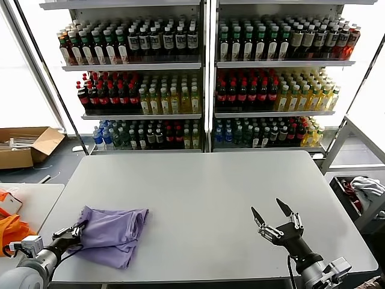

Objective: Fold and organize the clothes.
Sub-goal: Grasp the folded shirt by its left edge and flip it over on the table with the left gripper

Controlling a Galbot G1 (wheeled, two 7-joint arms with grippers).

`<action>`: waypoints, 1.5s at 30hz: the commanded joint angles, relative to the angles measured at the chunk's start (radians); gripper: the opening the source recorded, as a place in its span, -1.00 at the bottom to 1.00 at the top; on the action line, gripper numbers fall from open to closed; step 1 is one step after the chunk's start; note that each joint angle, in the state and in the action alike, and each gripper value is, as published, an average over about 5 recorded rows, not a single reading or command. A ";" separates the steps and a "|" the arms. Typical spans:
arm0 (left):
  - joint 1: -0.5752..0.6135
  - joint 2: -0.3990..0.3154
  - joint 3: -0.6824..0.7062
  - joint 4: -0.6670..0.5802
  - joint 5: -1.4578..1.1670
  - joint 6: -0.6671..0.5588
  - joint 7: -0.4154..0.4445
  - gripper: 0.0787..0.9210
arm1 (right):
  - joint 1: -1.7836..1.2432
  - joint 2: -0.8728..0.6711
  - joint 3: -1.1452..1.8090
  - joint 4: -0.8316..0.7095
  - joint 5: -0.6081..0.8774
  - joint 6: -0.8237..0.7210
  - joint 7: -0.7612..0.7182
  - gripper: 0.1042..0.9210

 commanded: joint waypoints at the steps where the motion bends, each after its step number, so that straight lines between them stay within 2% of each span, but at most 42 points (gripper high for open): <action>1: 0.002 0.068 -0.178 -0.002 -0.014 -0.009 0.003 -0.84 | -0.010 -0.001 0.002 0.003 0.002 0.009 -0.001 0.76; 10: -0.007 0.176 -0.318 -0.021 -0.106 0.076 -0.008 -0.84 | -0.013 -0.004 0.011 0.004 0.009 0.017 -0.001 0.76; 13: -0.011 0.206 -0.332 -0.044 -0.196 0.123 -0.046 -0.84 | -0.011 -0.005 0.014 0.003 0.010 0.016 0.000 0.76; 17: -0.011 0.224 -0.346 -0.056 -0.306 0.159 -0.082 -0.84 | -0.009 -0.009 0.026 -0.002 0.018 0.017 0.001 0.76; 23: 0.018 0.223 -0.368 -0.084 -0.295 0.161 -0.099 -0.84 | -0.016 -0.015 0.041 -0.005 0.026 0.020 0.000 0.76; 29: 0.040 0.182 -0.368 -0.160 -0.266 0.161 -0.134 -0.84 | -0.013 -0.012 0.036 -0.005 0.024 0.020 -0.001 0.76; 37: 0.067 0.026 -0.211 -0.323 -0.160 0.162 -0.206 -0.84 | -0.010 -0.007 0.032 0.001 0.022 0.017 -0.001 0.76; 41: 0.051 -0.031 -0.125 -0.389 -0.159 0.162 -0.292 -0.84 | -0.010 0.001 0.037 0.017 0.025 0.010 0.002 0.76; 45: 0.024 -0.074 0.034 -0.450 -0.157 0.161 -0.407 -0.84 | -0.001 0.012 0.019 0.027 0.020 0.000 0.003 0.76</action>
